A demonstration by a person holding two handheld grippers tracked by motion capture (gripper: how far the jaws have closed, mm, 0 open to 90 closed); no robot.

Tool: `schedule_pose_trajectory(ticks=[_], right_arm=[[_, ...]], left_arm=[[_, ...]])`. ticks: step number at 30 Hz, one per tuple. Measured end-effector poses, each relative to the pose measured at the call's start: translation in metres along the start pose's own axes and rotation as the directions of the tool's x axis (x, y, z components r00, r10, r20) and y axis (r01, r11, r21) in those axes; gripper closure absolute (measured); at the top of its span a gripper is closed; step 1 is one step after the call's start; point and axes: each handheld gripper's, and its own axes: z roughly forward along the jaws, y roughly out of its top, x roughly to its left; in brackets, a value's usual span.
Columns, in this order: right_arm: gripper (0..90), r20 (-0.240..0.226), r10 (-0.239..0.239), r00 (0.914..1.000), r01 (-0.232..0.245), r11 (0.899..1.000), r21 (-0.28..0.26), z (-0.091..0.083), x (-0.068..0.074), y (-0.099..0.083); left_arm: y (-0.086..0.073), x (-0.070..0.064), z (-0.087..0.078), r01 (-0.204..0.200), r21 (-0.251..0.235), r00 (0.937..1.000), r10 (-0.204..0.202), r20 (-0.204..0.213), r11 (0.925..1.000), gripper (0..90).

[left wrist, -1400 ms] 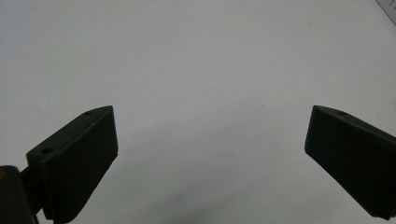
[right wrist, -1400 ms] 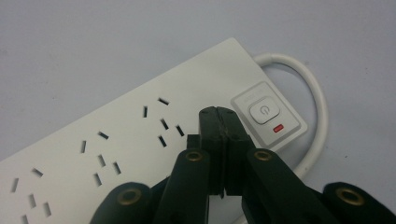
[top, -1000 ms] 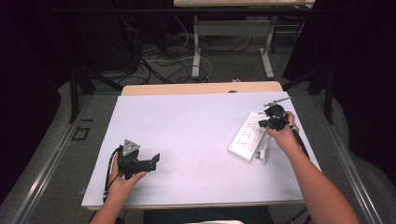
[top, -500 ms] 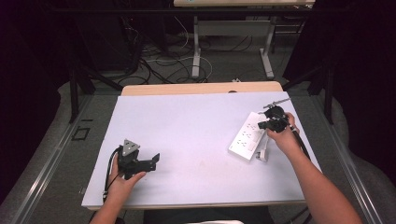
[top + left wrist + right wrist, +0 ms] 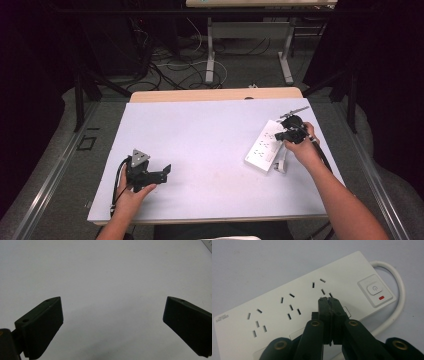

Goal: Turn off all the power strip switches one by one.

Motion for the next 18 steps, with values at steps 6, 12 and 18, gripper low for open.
schedule_pose_trajectory(ticks=[6, 12, 18], right_arm=[[89.1, 0.005, -0.008, 1.0000, 0.008, 1.000, 0.014, 0.0031, -0.0011, -0.0012], [88.5, 0.003, 0.005, 1.0000, -0.005, 1.000, 0.030, 0.0059, -0.0015, -0.0022], [88.3, -0.002, 0.008, 1.0000, -0.008, 1.000, 0.029, 0.0090, -0.0027, -0.0058]], left_arm=[[-0.0001, 0.0001, 0.0001, 0.002, -0.002, 1.0000, -0.002, -0.001, 1.0000, 3.0], [-0.0001, 0.0002, 0.0001, 0.001, -0.001, 1.0000, -0.001, -0.001, 1.0000, 3.0], [-0.0002, -0.0004, 0.0005, 0.009, -0.002, 1.0000, -0.009, 0.002, 1.0000, 3.0]])
